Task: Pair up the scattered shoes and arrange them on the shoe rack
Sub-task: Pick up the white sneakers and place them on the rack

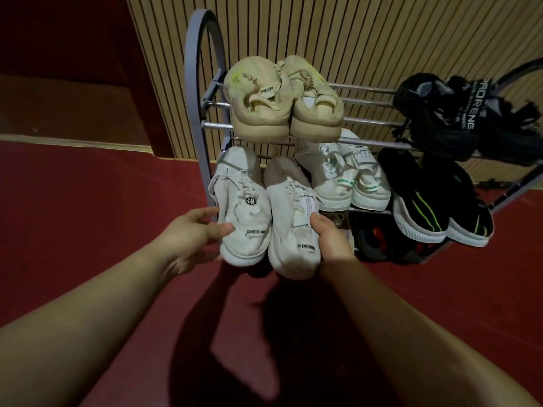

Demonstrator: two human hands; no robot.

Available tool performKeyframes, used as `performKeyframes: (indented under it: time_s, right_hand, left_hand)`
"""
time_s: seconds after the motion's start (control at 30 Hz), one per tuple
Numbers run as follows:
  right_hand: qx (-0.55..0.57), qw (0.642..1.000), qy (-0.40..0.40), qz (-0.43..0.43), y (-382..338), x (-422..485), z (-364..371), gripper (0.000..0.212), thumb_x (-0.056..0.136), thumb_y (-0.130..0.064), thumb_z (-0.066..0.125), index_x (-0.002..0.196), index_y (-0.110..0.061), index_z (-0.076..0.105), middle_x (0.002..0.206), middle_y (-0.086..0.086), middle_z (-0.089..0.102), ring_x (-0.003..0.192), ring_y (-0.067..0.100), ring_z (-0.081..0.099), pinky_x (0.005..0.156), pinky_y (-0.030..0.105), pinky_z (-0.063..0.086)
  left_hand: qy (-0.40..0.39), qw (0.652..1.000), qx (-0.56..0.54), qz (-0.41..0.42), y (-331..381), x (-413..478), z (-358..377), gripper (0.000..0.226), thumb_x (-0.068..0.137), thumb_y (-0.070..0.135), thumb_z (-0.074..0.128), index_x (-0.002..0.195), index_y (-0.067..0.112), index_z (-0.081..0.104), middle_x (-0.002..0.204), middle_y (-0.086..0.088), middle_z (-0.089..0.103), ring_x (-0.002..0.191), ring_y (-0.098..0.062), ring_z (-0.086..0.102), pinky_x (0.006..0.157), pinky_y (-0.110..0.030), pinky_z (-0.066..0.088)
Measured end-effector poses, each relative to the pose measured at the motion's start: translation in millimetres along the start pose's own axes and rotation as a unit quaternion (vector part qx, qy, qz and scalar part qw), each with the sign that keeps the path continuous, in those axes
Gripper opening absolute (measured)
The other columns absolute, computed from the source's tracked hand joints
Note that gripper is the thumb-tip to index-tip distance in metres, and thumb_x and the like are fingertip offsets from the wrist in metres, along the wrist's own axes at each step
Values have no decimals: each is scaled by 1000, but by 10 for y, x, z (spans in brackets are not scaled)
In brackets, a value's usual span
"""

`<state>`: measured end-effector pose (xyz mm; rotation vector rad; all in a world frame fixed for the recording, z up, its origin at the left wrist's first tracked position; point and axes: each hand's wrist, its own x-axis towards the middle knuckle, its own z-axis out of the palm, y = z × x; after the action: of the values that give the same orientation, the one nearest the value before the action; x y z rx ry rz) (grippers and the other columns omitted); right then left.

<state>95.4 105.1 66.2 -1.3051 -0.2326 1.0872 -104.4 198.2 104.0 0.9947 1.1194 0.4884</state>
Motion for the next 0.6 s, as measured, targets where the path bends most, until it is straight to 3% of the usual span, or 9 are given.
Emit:
performKeyframes:
  time_s: [0.07,0.17,0.27,0.3,0.37,0.43,0.5,0.6]
  right_hand:
    - [-29,999,15,-2,-38,96,61,27,100,-17,42,122,-8,55,115,15,63,104,28,61,101,42,45]
    - [-81,996,27,-38,-24,191,147,25,96,-28,48,116,-15,56,123,10,62,116,26,58,105,44,42]
    - [-114,992,49,-25,107,258,157,81,67,-61,62,133,-18,48,133,7,57,122,26,54,107,47,40]
    - [-94,995,43,-13,153,260,140,88,62,-65,67,134,-18,47,132,7,58,120,26,56,105,47,42]
    - [-28,999,22,8,163,180,133,69,79,-48,69,136,-18,45,128,8,61,114,24,61,104,45,44]
    - [30,999,-36,18,170,174,69,60,88,-23,63,142,-18,37,128,9,61,113,24,62,105,44,43]
    - [21,995,-98,-9,151,129,-9,75,83,-13,66,145,-23,26,128,8,60,110,21,63,100,41,47]
    - [-103,982,-148,-61,148,-25,-76,108,61,-14,78,144,-37,14,130,2,54,109,9,61,92,26,52]
  left_hand:
    - [24,1000,-20,6,-10,104,28,48,86,6,65,131,12,50,129,-9,59,94,-23,62,65,-34,53]
    - [57,996,-66,16,4,225,22,41,90,14,61,130,7,52,120,-10,64,91,-20,64,60,-31,56]
    - [71,992,-97,28,-6,247,42,45,90,23,62,130,5,50,106,-7,66,83,-15,62,64,-31,52]
    - [65,993,-92,36,-28,231,53,49,89,23,63,132,6,47,110,-7,65,86,-15,63,68,-31,53]
    - [27,996,-58,57,-103,192,51,66,84,14,68,141,14,35,127,-7,59,102,-19,64,81,-33,54]
    - [-41,996,4,80,-161,119,38,89,79,1,70,147,32,22,128,5,57,109,-17,62,84,-35,56]
    - [-93,989,47,101,-203,107,33,105,76,-7,70,147,44,12,116,20,56,98,-7,64,73,-29,59]
    - [-56,986,70,144,-231,161,48,102,74,-8,72,139,46,16,105,27,52,82,13,61,65,-7,52]
